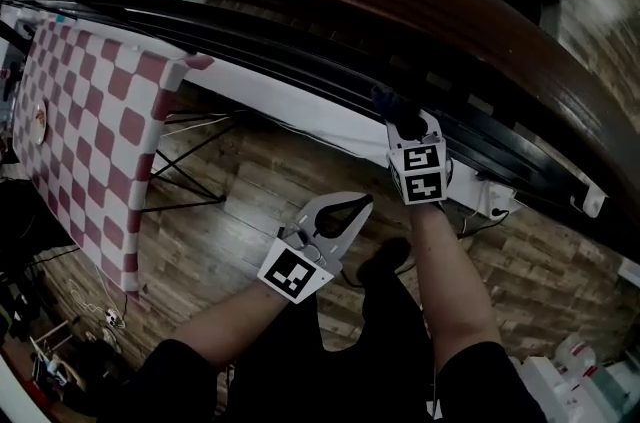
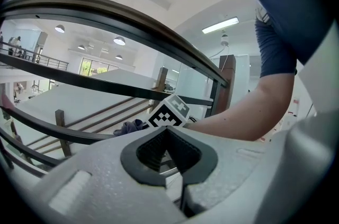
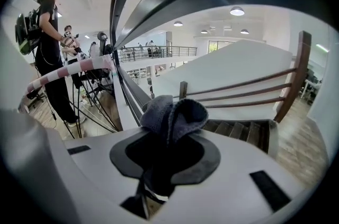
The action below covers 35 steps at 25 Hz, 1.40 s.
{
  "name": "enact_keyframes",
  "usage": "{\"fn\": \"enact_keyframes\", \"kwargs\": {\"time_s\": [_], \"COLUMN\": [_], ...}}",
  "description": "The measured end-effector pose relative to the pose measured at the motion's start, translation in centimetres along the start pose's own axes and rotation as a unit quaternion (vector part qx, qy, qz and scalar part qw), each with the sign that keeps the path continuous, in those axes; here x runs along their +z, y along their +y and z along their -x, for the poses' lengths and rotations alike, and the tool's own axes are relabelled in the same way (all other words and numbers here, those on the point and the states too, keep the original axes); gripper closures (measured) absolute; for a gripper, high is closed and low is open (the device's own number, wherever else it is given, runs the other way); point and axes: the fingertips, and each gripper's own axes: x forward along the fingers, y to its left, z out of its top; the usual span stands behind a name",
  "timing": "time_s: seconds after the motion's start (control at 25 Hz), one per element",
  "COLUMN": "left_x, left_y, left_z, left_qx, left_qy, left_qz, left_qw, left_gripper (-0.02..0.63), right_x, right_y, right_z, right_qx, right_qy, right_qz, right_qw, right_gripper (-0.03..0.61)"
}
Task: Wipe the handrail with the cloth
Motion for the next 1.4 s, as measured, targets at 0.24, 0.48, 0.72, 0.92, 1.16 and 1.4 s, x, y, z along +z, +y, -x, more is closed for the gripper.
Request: {"fn": "enact_keyframes", "kwargs": {"time_s": [0.24,0.48,0.72,0.92,1.16,1.4], "left_x": [-0.1,0.4,1.6,2.3,3.2,8.4], "left_y": [-5.2,-11.1,-13.3,-18.1,-22.2,-21.8], "left_z": [-4.2,-9.0,-11.3,-14.0,-15.9,-12.6], "left_qx": [-0.038,-0.079,-0.111,-0.127,-0.142,-0.138], "left_qy": [0.008,0.017,0.028,0.033,0.034,0.016], "left_qz": [-0.005,-0.016,-0.022,-0.032,-0.034,-0.034], "left_qw": [0.9992,0.9966,0.9932,0.9908,0.9887,0.9897], "left_gripper": [0.618,0.618,0.618,0.618,0.618,0.618], "right_x": [-4.6,-9.9,-13.6,-17.8,-18.5,-14.4], "right_y": [-6.7,-14.3,-20.0,-24.3,-24.0,-18.2], "right_z": [5.5,11.6,15.8,20.9,24.2,28.3], "right_qx": [-0.040,-0.090,-0.147,-0.175,-0.170,-0.152], "right_qy": [0.008,0.013,0.029,0.038,0.023,0.005], "right_qz": [-0.020,-0.062,-0.102,-0.113,-0.108,-0.110], "right_qw": [0.999,0.994,0.984,0.977,0.979,0.982], "right_gripper": [0.488,0.488,0.488,0.488,0.488,0.488]}}
